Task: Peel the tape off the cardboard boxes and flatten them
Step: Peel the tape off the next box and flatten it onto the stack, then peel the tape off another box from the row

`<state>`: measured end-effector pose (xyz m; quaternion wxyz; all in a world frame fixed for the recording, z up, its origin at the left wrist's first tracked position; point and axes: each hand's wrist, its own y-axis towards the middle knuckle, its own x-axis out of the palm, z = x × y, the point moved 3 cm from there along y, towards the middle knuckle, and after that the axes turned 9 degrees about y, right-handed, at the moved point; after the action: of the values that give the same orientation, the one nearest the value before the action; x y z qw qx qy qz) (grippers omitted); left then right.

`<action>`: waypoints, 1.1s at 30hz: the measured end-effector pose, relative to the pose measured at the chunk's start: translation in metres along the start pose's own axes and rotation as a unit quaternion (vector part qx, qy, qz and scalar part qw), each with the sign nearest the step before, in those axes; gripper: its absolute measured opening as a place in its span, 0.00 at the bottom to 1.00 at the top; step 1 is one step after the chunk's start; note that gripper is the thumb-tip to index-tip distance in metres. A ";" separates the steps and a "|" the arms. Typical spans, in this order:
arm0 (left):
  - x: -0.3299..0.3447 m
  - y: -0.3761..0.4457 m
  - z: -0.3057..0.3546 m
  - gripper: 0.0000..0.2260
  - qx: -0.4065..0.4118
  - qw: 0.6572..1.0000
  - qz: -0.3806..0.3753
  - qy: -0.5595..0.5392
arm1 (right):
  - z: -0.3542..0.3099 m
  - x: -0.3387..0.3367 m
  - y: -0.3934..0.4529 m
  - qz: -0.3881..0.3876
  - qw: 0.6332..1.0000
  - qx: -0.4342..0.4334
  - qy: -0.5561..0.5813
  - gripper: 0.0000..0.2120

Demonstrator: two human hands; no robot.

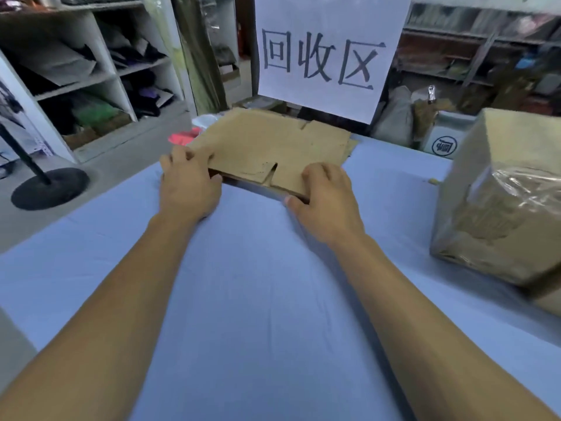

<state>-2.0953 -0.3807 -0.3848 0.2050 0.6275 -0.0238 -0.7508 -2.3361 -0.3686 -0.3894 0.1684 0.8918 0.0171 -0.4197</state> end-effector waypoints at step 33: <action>-0.148 -0.191 0.235 0.31 0.176 0.952 -0.076 -0.238 | 0.006 -0.242 -0.173 0.066 0.989 0.063 -0.112 0.15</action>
<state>-2.3529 -0.2083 -0.2534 0.0220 0.4567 -0.1565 -0.8755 -2.5268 -0.1806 -0.2595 0.1399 0.8470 -0.0873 -0.5054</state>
